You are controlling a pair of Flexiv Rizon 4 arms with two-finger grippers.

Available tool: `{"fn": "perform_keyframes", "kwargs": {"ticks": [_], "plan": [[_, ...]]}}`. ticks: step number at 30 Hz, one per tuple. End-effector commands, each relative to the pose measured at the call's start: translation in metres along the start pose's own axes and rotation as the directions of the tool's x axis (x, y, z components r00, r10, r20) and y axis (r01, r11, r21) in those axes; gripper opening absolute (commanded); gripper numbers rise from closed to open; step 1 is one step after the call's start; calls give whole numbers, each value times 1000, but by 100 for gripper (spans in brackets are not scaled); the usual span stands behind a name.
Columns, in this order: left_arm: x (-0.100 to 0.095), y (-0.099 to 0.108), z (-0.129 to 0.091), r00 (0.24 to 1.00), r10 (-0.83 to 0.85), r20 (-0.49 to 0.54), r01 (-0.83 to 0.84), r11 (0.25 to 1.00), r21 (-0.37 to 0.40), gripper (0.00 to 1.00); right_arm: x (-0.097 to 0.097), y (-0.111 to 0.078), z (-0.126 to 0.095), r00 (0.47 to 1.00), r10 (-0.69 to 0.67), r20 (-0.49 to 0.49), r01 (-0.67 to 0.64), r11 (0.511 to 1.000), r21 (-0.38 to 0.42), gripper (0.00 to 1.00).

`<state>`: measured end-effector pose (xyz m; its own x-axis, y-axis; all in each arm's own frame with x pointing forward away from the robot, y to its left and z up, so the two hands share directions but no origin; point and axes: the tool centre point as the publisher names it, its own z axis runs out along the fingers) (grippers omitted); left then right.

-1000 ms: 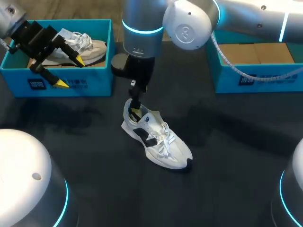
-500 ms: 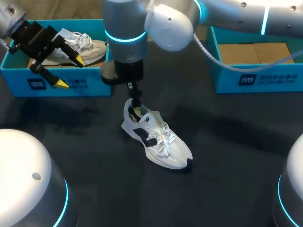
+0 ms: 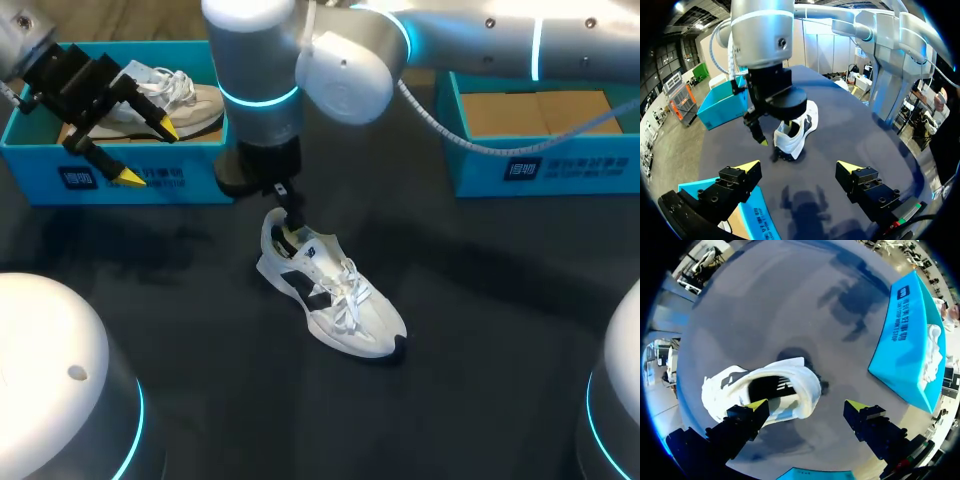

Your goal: Take the shoe out of the shoebox, open the shoe tongue, remove and reinsert the insole, then place the shoe into the shoebox

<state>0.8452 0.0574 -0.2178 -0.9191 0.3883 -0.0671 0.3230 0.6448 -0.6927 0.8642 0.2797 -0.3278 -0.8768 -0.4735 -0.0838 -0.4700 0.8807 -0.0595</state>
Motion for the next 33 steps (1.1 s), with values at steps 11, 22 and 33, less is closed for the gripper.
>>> {"fn": "perform_keyframes", "kwargs": {"ticks": [11, 22, 33], "plan": [[-1, 0, 0, 1000, 0, -3, 0, 1000, -2, 100, -9, 18, 28, 998, -62, -22, 63, 997, 51, 100], [-1, 0, 0, 1000, 0, -3, 0, 1000, -2, 100, -12, 16, 41, 996, -73, -48, 77, 994, 80, 47], [-1, 0, 0, 1000, 0, -3, 0, 1000, -2, 100, -3, 0, 40, 994, 46, -96, -35, 993, 114, 0]]}}
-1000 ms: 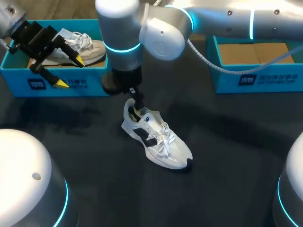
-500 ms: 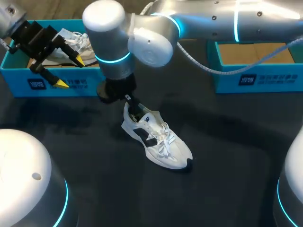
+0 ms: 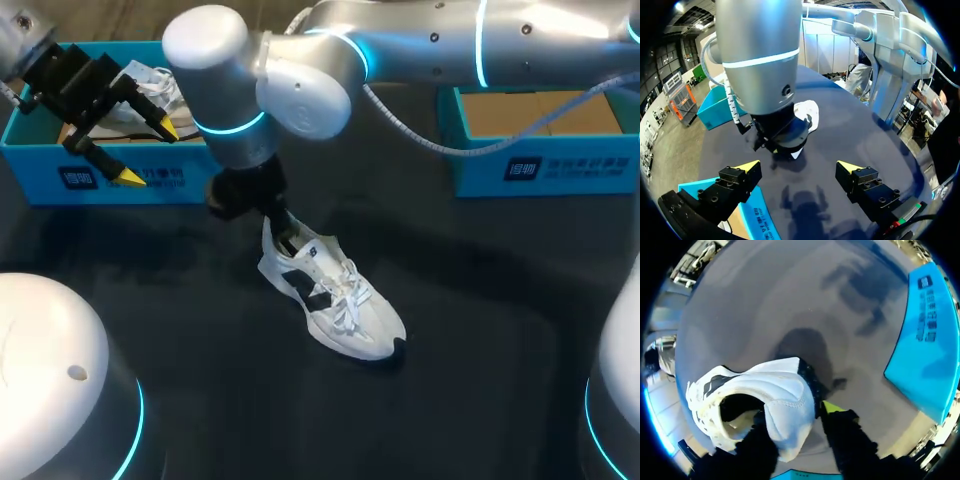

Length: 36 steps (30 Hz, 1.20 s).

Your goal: Take the shoe out of the shoebox, open the shoe tongue, remove and reinsert the insole, then place the shoe into the shoebox

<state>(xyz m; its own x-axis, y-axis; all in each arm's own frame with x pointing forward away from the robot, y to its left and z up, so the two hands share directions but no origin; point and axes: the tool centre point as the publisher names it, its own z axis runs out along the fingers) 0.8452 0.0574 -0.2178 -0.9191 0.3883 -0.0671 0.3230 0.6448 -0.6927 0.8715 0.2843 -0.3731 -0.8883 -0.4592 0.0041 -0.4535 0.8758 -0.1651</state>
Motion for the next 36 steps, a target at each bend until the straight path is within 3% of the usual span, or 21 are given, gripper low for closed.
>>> {"fn": "perform_keyframes", "kwargs": {"ticks": [1, 9, 16, 20, 26, 36], "plan": [[-1, 0, 0, 1000, 0, -3, 0, 1000, -2, 100, 3, -6, -8, 998, 55, -18, -55, 998, 9, 0], [-1, 0, 0, 1000, 0, -3, 0, 1000, -2, 100, 14, -21, -34, 973, 228, -32, -226, 973, 49, 0], [-1, 0, 0, 1000, 0, -3, 0, 1000, -2, 100, 23, -34, -58, 922, 386, -12, -383, 918, 108, 0], [-1, 0, 0, 1000, 0, -3, 0, 1000, -2, 100, 29, -44, -73, 862, 506, 22, -504, 852, 142, 0], [-1, 0, 0, 1000, 0, -3, 0, 1000, -2, 100, 34, -58, -95, 773, 630, 67, -633, 764, 127, 0], [-1, 0, 0, 1000, 0, -3, 0, 1000, -2, 100, 48, -76, -127, 624, 780, 52, -780, 616, 109, 0]]}}
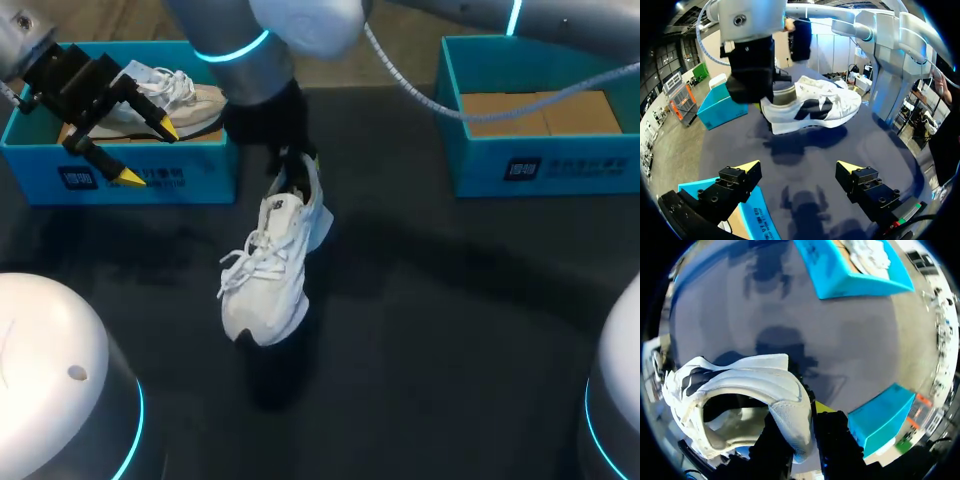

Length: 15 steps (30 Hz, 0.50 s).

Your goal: Take the shoe out of the shoebox, open the shoe tongue, remove and reinsert the insole, then place the shoe into the shoebox

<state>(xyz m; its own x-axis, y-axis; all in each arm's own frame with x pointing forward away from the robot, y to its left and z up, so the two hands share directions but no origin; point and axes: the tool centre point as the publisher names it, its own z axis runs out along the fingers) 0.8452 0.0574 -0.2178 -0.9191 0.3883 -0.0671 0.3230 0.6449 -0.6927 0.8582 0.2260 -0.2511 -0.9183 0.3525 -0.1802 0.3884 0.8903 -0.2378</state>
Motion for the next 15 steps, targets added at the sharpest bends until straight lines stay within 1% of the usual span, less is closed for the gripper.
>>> {"fn": "perform_keyframes", "kwargs": {"ticks": [1, 4, 6, 8, 12, 14, 15], "plan": [[-1, 0, 0, 1000, 0, -3, 0, 1000, -2, 100, -4, -18, -17, 998, 59, -19, -59, 998, -10, 0], [-1, 0, 0, 1000, 0, -3, 0, 1000, -2, 100, -6, -25, -29, 993, 114, -9, -114, 993, 39, 0], [-1, 0, 0, 1000, 0, -3, 0, 1000, -2, 100, -9, -31, -36, 988, 151, -8, -151, 988, 37, 0], [-1, 0, 0, 1000, 0, -3, 0, 1000, -2, 100, -12, -38, -42, 983, 181, 3, -181, 982, 51, 0], [-1, 0, 0, 1000, 0, -3, 0, 1000, -2, 100, -18, -44, -51, 977, 215, 12, -215, 976, 47, 0], [-1, 0, 0, 1000, 0, -3, 0, 1000, -2, 100, -20, -45, -52, 974, 226, 5, -226, 974, 25, 0], [-1, 0, 0, 1000, 0, -3, 0, 1000, -2, 100, -21, -44, -54, 971, 240, 3, -240, 970, 36, 0]]}}
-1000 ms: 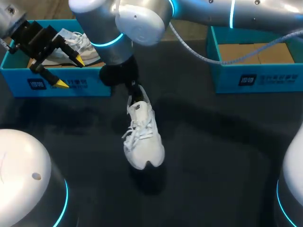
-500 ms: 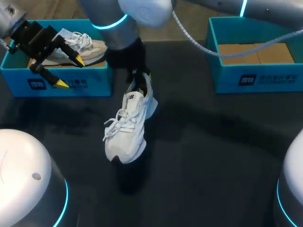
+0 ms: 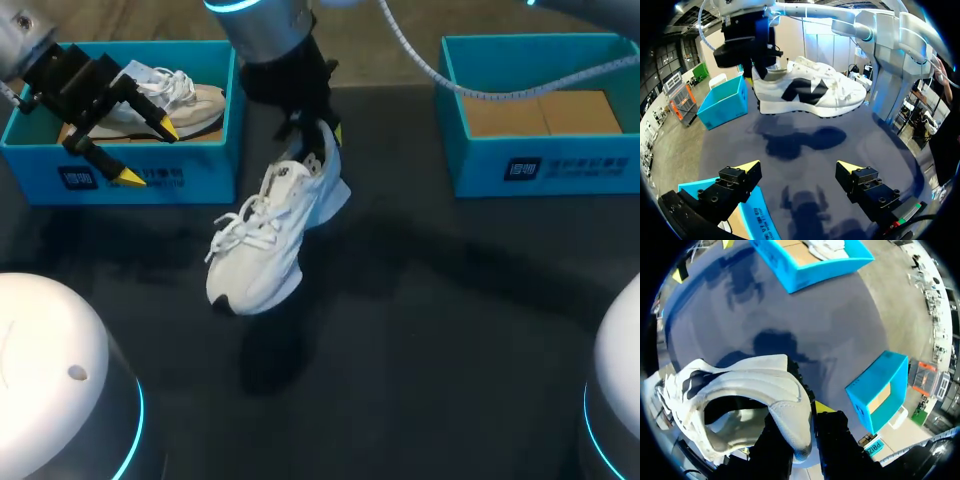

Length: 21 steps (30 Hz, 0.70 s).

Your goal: Take the shoe out of the shoebox, open the shoe tongue, remove and reinsert the insole, then place the shoe into the shoebox

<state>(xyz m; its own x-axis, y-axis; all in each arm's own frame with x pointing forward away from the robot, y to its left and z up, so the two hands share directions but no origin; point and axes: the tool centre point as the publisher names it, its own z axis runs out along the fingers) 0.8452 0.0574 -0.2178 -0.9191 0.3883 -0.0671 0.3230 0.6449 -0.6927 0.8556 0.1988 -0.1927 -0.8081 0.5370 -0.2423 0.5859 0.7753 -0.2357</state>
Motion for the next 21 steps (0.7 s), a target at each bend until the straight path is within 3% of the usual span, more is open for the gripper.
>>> {"fn": "perform_keyframes", "kwargs": {"ticks": [1, 4, 21], "plan": [[-1, 0, 0, 1000, 0, -3, 0, 1000, -2, 100, -5, -1, -9, 1000, 9, 3, -9, 1000, 24, 0], [-1, 0, 0, 1000, 0, -3, 0, 1000, -2, 100, -6, 8, -14, 999, -39, 32, 40, 999, -15, 0], [-1, 0, 0, 1000, 0, -3, 0, 1000, -2, 100, -6, 8, -14, 999, -39, 32, 40, 999, -15, 0]]}}
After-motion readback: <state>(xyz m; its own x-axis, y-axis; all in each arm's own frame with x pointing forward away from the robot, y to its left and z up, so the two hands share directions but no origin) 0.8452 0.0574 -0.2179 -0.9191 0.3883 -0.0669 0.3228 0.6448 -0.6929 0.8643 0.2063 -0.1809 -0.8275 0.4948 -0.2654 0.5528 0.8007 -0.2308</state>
